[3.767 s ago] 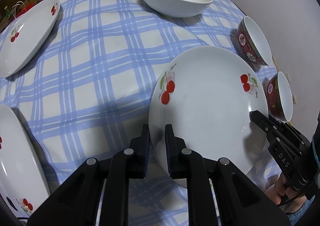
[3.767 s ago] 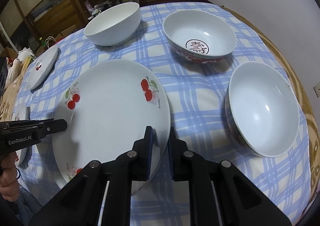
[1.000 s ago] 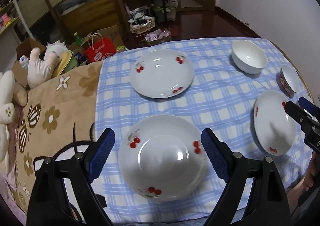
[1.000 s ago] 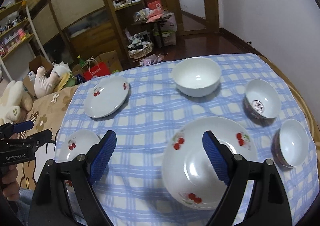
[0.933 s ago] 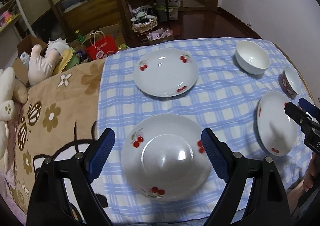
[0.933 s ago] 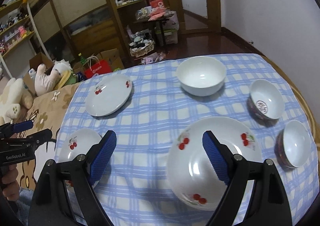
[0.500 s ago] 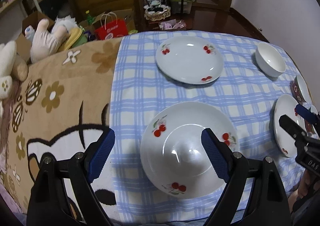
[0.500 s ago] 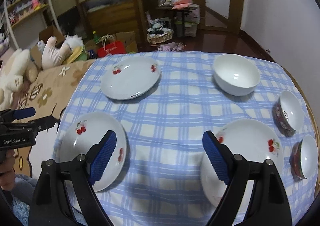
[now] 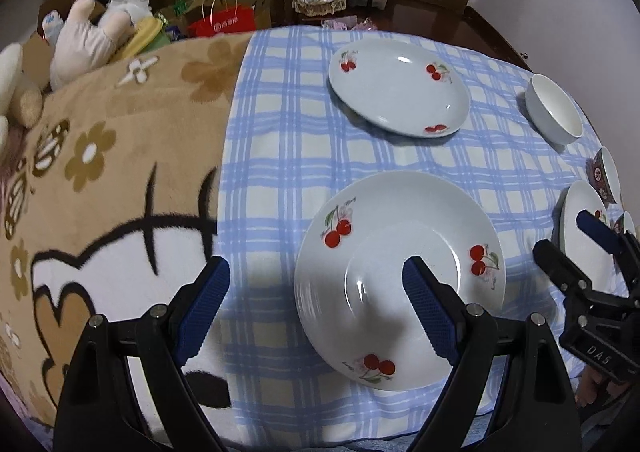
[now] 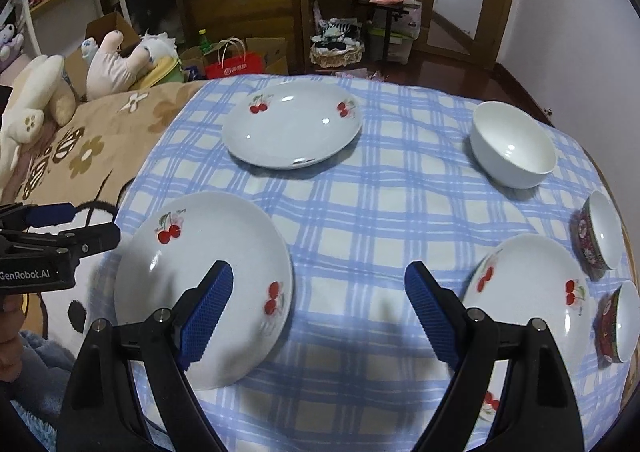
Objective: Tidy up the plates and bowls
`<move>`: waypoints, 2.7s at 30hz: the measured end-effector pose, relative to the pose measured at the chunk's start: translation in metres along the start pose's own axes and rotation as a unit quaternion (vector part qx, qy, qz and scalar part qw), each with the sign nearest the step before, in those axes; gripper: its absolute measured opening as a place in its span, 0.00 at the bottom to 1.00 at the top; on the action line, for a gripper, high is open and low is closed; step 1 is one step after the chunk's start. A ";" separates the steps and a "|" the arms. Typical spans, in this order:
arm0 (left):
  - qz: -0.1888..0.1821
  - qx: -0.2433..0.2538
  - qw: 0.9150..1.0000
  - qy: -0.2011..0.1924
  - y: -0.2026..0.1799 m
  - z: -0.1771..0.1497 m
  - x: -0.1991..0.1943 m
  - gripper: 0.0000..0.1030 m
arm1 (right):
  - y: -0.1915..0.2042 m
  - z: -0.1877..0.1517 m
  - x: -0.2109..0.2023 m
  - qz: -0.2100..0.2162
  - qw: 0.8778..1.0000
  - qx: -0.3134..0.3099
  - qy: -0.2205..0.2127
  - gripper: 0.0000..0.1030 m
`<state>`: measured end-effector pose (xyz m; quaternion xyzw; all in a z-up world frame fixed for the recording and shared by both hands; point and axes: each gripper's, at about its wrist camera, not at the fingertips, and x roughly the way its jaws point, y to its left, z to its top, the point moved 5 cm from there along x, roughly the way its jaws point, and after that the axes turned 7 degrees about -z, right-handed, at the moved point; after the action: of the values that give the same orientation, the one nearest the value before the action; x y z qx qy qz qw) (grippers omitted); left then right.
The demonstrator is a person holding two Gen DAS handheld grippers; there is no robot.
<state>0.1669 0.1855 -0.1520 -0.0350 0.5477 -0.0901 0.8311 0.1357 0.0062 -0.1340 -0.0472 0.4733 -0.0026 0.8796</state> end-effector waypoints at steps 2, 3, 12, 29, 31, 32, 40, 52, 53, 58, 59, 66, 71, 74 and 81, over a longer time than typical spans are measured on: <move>0.004 -0.002 1.000 0.003 0.004 -0.002 0.005 0.84 | 0.004 -0.002 0.004 -0.004 1.000 -0.001 0.001 0.89; 0.007 -0.002 1.000 0.004 0.006 -0.003 0.008 0.84 | 0.005 -0.003 0.005 -0.005 1.000 0.000 0.002 0.89; 0.000 -0.027 0.999 0.020 0.021 -0.008 0.026 0.84 | 0.015 -0.012 0.023 0.005 1.000 0.007 0.025 0.89; -0.002 -0.030 0.998 0.058 0.022 -0.018 0.051 0.63 | 0.012 -0.027 0.040 0.031 0.997 0.019 0.064 0.70; -0.007 -0.029 0.998 0.061 0.021 -0.020 0.052 0.55 | 0.014 -0.029 0.043 0.036 0.997 0.017 0.070 0.55; -0.012 -0.031 0.998 0.062 0.021 -0.021 0.053 0.50 | 0.015 -0.030 0.045 0.035 0.997 0.014 0.074 0.50; -0.042 -0.052 0.995 0.070 0.023 -0.026 0.059 0.16 | 0.023 -0.037 0.052 0.069 0.994 0.010 0.088 0.11; -0.045 -0.060 0.996 0.051 0.026 -0.028 0.054 0.09 | 0.020 -0.036 0.053 0.076 0.993 0.026 0.092 0.11; -0.045 -0.058 0.996 0.049 0.026 -0.028 0.054 0.09 | 0.020 -0.036 0.053 0.076 0.992 0.028 0.094 0.11; -0.039 -0.039 0.998 0.034 0.017 -0.021 0.042 0.09 | 0.015 -0.035 0.050 0.078 0.992 0.034 0.090 0.11; -0.039 -0.036 0.998 0.032 0.014 -0.019 0.040 0.09 | 0.013 -0.034 0.048 0.078 0.992 0.037 0.089 0.11; -0.038 -0.024 0.999 0.018 0.002 -0.010 0.024 0.09 | 0.001 -0.023 0.026 0.078 0.994 0.038 0.065 0.11; -0.046 -0.022 0.999 0.007 -0.008 -0.005 0.006 0.09 | -0.009 -0.018 0.009 0.076 0.995 0.042 0.048 0.11; -0.053 -0.017 0.998 0.001 -0.019 -0.001 -0.004 0.09 | -0.019 -0.017 0.001 0.074 0.995 0.055 0.042 0.11; -0.069 -0.004 0.998 -0.009 -0.053 0.003 -0.021 0.09 | -0.050 -0.021 -0.016 0.058 0.995 0.081 0.029 0.11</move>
<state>0.1563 0.1373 -0.1236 -0.0772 0.5369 -0.1447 0.8276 0.1111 -0.0448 -0.1280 0.0518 0.4991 0.0085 0.8650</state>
